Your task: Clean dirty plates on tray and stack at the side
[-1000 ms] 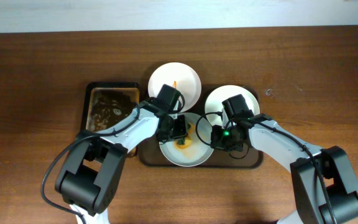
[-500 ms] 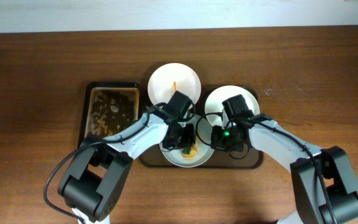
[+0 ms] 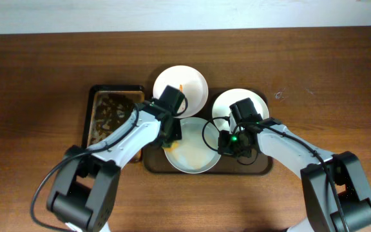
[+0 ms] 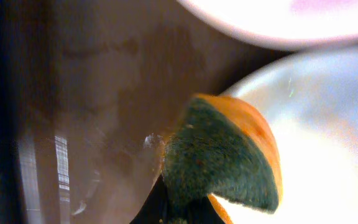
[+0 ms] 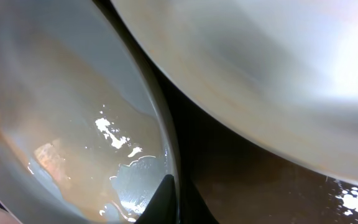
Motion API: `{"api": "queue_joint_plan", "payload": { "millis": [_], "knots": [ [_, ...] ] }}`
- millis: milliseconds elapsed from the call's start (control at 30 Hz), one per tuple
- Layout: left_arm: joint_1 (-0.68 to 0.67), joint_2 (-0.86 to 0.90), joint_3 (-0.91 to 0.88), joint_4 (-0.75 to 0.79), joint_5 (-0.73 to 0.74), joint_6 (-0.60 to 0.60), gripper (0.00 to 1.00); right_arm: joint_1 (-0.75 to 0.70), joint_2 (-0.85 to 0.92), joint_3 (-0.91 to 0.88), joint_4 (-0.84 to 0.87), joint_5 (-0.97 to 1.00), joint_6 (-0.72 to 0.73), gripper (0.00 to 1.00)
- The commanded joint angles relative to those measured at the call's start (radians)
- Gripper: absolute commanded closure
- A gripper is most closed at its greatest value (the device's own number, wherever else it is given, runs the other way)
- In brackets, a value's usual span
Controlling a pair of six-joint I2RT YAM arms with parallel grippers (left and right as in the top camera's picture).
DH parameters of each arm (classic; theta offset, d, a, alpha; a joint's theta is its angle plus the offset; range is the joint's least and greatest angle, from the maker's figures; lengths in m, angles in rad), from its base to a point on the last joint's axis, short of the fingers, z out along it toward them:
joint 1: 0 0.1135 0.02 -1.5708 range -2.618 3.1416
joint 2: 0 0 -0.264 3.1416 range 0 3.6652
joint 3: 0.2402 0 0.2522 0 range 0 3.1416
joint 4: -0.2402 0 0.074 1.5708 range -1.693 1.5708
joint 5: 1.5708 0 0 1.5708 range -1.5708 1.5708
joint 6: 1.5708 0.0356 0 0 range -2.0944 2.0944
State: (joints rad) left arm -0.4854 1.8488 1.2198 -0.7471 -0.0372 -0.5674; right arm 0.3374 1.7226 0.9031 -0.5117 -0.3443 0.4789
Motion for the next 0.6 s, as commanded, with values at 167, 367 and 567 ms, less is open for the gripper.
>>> {"api": "queue_joint_plan", "payload": {
  "millis": [167,367,567],
  "knots": [
    [0.074,-0.237,0.076,-0.103,-0.146,0.041,1.0,0.006,-0.008,0.006,-0.008,-0.014,-0.072,0.96],
    [0.282,-0.257,0.075,-0.145,-0.113,0.042,1.0,0.007,-0.194,0.044,-0.053,0.033,-0.192,0.96],
    [0.45,-0.251,0.075,-0.109,0.008,0.226,1.0,0.121,-0.312,0.045,-0.057,0.51,-0.217,0.96]
  ]
}}
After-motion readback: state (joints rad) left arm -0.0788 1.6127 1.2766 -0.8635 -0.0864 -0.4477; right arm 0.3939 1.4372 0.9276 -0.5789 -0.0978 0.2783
